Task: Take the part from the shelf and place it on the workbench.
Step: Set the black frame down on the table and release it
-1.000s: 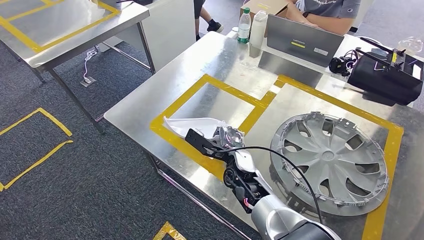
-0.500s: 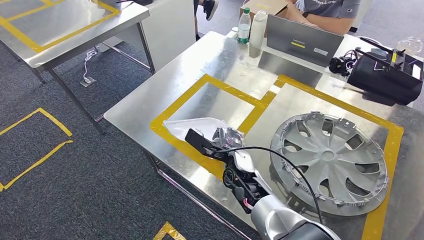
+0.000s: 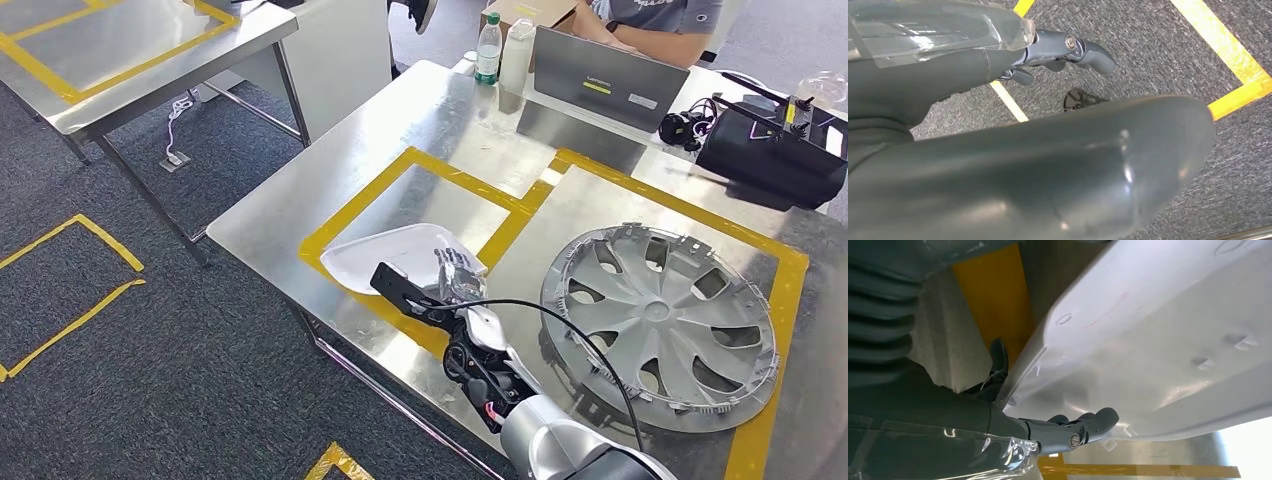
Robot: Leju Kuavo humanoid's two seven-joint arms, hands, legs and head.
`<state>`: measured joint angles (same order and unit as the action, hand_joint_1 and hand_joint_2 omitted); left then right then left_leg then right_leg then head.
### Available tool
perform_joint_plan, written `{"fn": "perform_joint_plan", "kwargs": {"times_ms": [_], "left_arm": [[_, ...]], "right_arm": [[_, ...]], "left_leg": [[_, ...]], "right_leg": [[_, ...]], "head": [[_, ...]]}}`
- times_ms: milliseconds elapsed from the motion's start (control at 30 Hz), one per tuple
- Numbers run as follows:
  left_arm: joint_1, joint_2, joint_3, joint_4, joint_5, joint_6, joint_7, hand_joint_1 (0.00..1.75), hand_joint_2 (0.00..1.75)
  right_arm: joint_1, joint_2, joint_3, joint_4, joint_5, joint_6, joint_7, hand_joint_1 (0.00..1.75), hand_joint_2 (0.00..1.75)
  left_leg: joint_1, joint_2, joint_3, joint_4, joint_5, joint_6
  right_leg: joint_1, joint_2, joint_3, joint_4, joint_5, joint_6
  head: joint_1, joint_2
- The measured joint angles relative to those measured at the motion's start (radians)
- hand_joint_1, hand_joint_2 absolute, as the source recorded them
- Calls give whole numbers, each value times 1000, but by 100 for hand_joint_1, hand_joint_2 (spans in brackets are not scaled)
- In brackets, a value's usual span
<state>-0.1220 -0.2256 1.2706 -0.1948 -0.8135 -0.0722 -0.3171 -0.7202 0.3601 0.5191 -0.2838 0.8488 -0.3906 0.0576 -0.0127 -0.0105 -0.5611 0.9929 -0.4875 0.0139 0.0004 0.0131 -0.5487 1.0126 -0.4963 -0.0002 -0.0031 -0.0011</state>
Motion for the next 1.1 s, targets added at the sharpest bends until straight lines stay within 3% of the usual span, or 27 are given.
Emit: {"fn": "perform_joint_plan", "kwargs": {"times_ms": [533, 1100], "left_arm": [[0, -4, 5, 0, 6, 2, -10, 0, 0], [0, -3, 5, 0, 10, -16, -38, 0, 0]], "right_arm": [[-6, 0, 33, 0, -35, -74, 2, 0, 0], [-174, -44, -10, -1, 110, -157, 62, 0, 0]], "left_leg": [[0, 0, -2, 0, 0, 0], [0, 0, -2, 0, 0, 0]], "right_leg": [[0, 0, -2, 0, 0, 0], [0, 0, -2, 0, 0, 0]], "head": [[0, 0], [0, 0]]}}
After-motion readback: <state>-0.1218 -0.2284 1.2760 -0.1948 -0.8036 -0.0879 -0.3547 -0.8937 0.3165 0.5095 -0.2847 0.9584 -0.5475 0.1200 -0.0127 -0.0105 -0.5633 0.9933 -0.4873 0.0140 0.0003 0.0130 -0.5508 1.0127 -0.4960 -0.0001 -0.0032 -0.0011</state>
